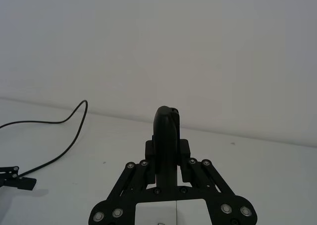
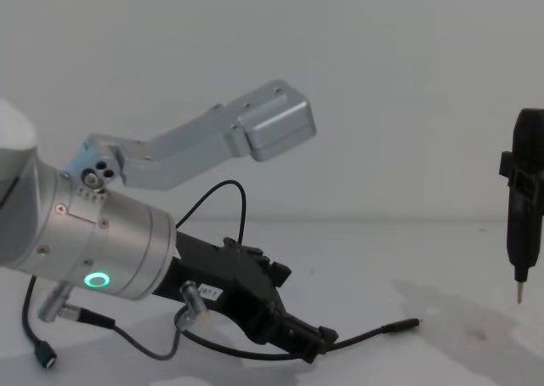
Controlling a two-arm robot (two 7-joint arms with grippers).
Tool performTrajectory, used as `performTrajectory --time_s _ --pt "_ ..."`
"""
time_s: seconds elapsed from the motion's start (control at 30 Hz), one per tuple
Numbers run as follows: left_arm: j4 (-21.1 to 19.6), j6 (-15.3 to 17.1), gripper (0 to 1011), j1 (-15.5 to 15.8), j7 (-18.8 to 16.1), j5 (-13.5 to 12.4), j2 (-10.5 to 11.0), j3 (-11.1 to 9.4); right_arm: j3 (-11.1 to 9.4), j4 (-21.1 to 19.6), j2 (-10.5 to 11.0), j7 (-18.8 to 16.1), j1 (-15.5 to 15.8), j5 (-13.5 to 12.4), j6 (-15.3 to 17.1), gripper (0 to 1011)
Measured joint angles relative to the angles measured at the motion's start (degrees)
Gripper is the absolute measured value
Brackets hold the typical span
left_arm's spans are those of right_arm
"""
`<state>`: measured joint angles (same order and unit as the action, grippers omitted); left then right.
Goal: Pick up the data cable with the one hand.
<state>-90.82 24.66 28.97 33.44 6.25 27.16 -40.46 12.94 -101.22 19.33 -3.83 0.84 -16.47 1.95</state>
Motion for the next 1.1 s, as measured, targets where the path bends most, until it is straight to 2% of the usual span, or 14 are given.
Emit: performTrajectory --time_s 0.5,1.1 --pt "2.3 0.6 1001 0.6 -0.2 -1.6 -2.0 -0.8 0.0 0.0 0.0 0.0 0.0 0.0 0.0 268" --pt "3.3 2.4 988 0.5 -0.4 -2.6 -3.3 -0.5 0.0 0.0 0.0 0.0 0.0 0.0 0.0 268"
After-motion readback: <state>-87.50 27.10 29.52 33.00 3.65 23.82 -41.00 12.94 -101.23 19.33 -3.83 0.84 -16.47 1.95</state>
